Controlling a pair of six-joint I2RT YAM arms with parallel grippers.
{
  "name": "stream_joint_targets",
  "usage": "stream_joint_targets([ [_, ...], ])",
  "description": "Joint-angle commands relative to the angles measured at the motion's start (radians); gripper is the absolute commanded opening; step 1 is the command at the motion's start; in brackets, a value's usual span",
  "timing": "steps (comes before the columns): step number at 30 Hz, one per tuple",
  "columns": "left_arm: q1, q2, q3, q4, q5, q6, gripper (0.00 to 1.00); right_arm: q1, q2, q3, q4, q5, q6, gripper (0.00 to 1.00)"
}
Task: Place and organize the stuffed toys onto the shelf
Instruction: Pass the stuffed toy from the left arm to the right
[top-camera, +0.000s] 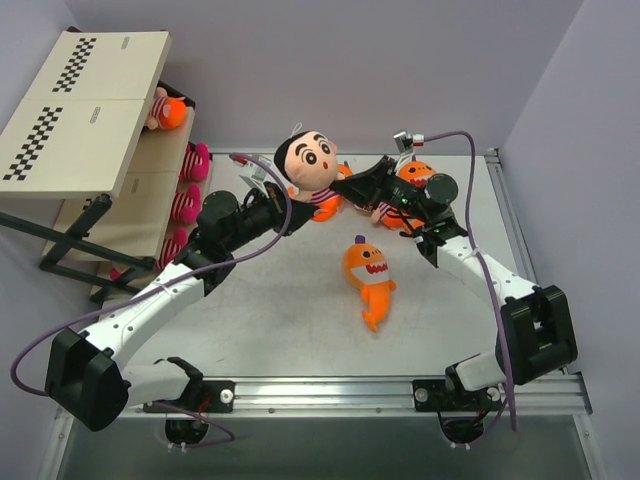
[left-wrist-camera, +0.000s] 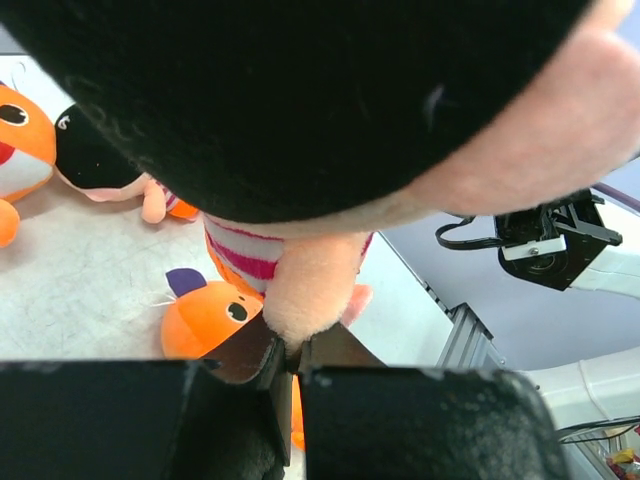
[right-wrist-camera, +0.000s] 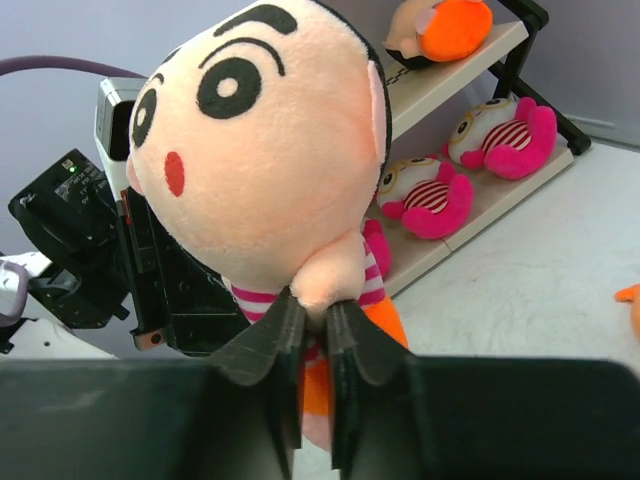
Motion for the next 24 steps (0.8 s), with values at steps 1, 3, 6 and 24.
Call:
stream_joint_targets([
  [1, -0.009, -0.001, -0.002, 0.042, 0.021, 0.017, 0.05, -0.007, -0.042, 0.031, 0.045, -0.031, -0.026, 0.04],
  [3, -0.008, -0.009, 0.007, 0.004, 0.007, 0.053, 0.13, -0.01, -0.053, 0.034, 0.005, -0.025, -0.067, 0.0],
  [6, -0.009, -0.03, 0.033, -0.08, -0.04, 0.136, 0.39, -0.011, -0.077, 0.049, -0.103, -0.002, -0.146, 0.0],
  [24, -0.37, -0.179, 0.035, -0.202, -0.625, 0.964, 0.96, 0.001, -0.087, 0.293, -0.854, 0.276, -0.352, 0.0],
])
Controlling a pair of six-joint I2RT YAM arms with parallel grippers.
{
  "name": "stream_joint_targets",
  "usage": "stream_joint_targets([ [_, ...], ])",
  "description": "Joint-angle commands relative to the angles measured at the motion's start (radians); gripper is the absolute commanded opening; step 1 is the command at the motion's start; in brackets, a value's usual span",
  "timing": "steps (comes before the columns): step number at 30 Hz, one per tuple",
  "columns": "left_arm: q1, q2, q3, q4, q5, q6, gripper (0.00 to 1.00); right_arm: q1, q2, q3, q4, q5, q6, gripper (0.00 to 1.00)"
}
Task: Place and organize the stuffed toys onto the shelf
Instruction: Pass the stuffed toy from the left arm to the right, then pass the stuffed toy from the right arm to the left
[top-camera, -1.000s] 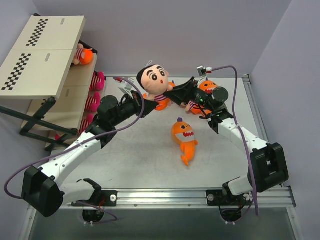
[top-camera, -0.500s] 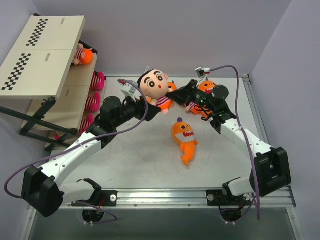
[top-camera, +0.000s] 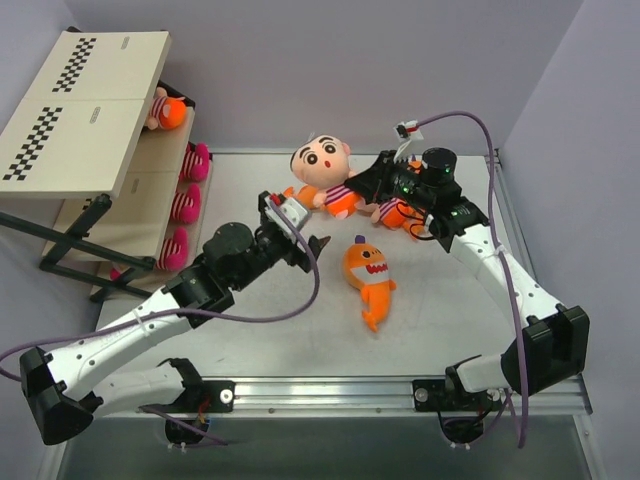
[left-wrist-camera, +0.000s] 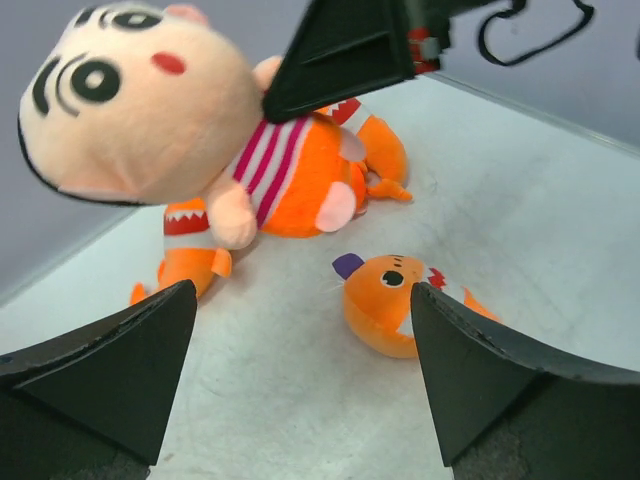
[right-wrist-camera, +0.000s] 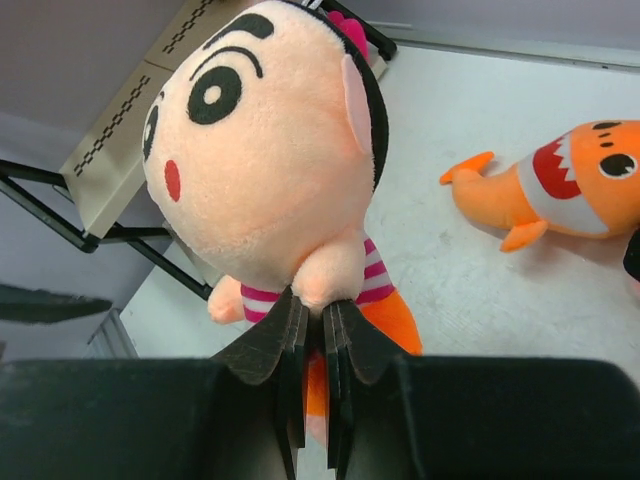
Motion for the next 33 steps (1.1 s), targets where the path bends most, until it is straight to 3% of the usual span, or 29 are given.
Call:
stream_joint_targets([
  [1, -0.107, -0.001, -0.021, 0.104, -0.179, 0.297, 0.97, 0.01, -0.024, 0.048, -0.064, 0.043, -0.003, 0.0],
  [10, -0.246, 0.135, -0.07, 0.367, -0.285, 0.599, 0.97, 0.045, -0.047, 0.043, -0.066, 0.059, 0.023, 0.0],
  [18, -0.261, 0.228, -0.061, 0.433, -0.311, 0.653, 0.97, 0.07, -0.066, 0.049, -0.066, 0.073, 0.043, 0.0],
  [33, -0.259, 0.347, -0.038, 0.49, -0.423, 0.705, 0.71, 0.113, -0.064, 0.052, -0.045, 0.063, 0.075, 0.0],
])
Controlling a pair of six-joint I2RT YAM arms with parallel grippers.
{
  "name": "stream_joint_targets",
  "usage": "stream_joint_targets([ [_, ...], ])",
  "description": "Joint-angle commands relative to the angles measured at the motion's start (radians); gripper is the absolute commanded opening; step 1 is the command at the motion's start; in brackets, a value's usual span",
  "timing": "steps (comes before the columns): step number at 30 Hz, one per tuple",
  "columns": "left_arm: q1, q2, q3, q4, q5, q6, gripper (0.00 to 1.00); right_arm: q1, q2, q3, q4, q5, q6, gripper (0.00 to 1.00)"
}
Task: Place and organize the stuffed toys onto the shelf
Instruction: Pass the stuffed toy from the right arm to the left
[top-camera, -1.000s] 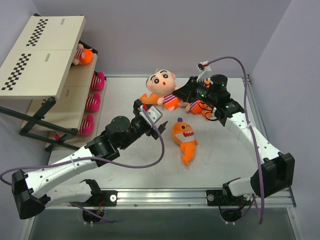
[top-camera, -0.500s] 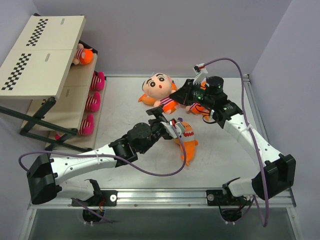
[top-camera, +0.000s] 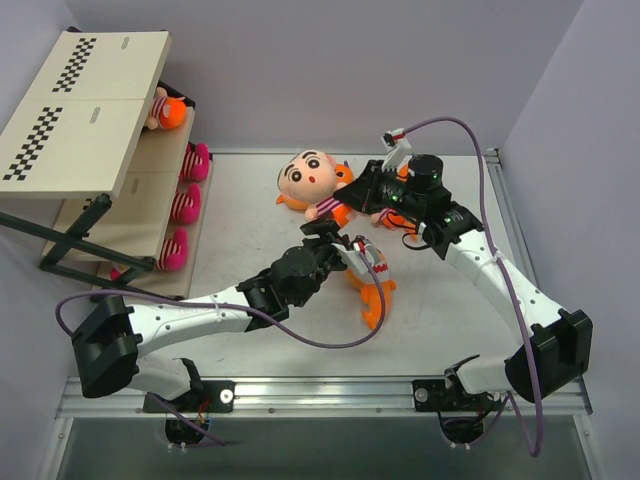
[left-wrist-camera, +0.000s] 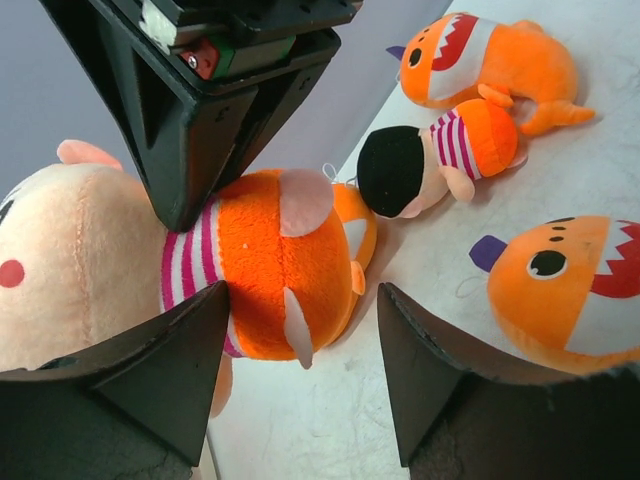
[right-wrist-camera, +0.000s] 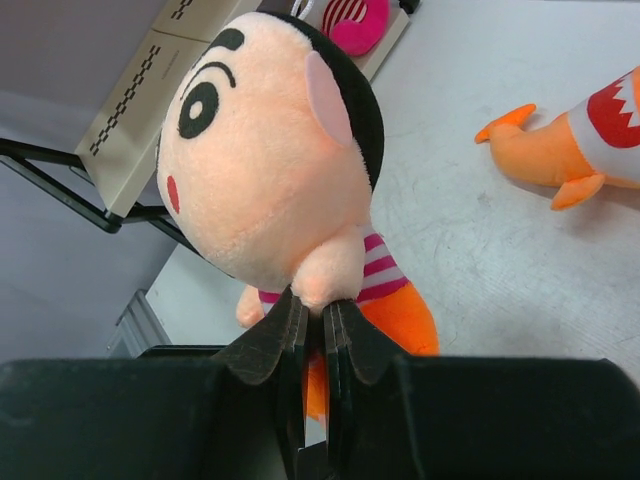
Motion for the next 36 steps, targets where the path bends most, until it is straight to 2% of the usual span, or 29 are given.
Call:
stream_joint_targets([
  [1, -0.003, 0.024, 0.032, 0.077, -0.064, 0.03, 0.68, 0.02, -0.035, 0.044, 0.058, -0.019, 0.025, 0.0],
  [4, -0.003, 0.032, 0.032, 0.091, -0.088, 0.04, 0.63, 0.024, -0.04, 0.045, 0.068, -0.034, 0.038, 0.0],
  [7, -0.002, 0.033, 0.029, 0.105, -0.099, 0.04, 0.64, 0.029, -0.044, 0.045, 0.081, -0.047, 0.06, 0.0],
  [12, -0.003, 0.033, 0.023, 0.14, -0.15, 0.04, 0.74, 0.034, -0.041, 0.044, 0.093, -0.062, 0.092, 0.0],
  [17, -0.003, 0.033, 0.006, 0.18, -0.179, 0.05, 0.73, 0.034, -0.038, 0.038, 0.108, -0.077, 0.126, 0.0],
  [19, 0.0, 0.03, 0.003, 0.194, -0.183, 0.058, 0.63, 0.035, -0.038, 0.036, 0.117, -0.084, 0.134, 0.0],
  [21, 0.001, 0.027, -0.005, 0.203, -0.185, 0.063, 0.51, 0.035, -0.038, 0.031, 0.124, -0.091, 0.144, 0.0],
  [22, 0.001, 0.022, -0.006, 0.208, -0.185, 0.066, 0.41, 0.035, -0.035, 0.03, 0.127, -0.093, 0.146, 0.0],
  [24, 0.003, 0.018, -0.013, 0.209, -0.183, 0.069, 0.33, 0.035, -0.035, 0.025, 0.133, -0.097, 0.15, 0.0],
  [25, 0.003, 0.012, -0.014, 0.208, -0.182, 0.072, 0.24, 0.035, -0.032, 0.024, 0.136, -0.099, 0.15, 0.0],
  [28, 0.004, -0.002, -0.02, 0.195, -0.18, 0.07, 0.08, 0.035, -0.026, 0.016, 0.139, -0.102, 0.146, 0.0],
  [29, 0.004, -0.007, -0.023, 0.189, -0.182, 0.067, 0.04, 0.032, -0.021, 0.016, 0.139, -0.102, 0.146, 0.0],
  [31, 0.004, -0.033, -0.034, 0.168, -0.173, 0.041, 0.03, 0.034, -0.015, 0.018, 0.139, -0.097, 0.143, 0.0],
  [32, 0.004, -0.043, -0.037, 0.157, -0.162, 0.028, 0.03, 0.031, -0.011, 0.021, 0.139, -0.094, 0.14, 0.03],
  [33, 0.006, -0.069, -0.046, 0.136, -0.157, 0.014, 0.03, 0.031, -0.008, 0.028, 0.137, -0.093, 0.135, 0.11],
  [35, 0.004, -0.093, -0.051, 0.114, -0.16, -0.023, 0.02, 0.025, 0.001, 0.045, 0.113, -0.094, 0.108, 0.23],
  [36, 0.007, -0.114, -0.051, 0.087, -0.168, -0.047, 0.02, 0.015, 0.003, 0.07, 0.101, -0.094, 0.095, 0.36],
])
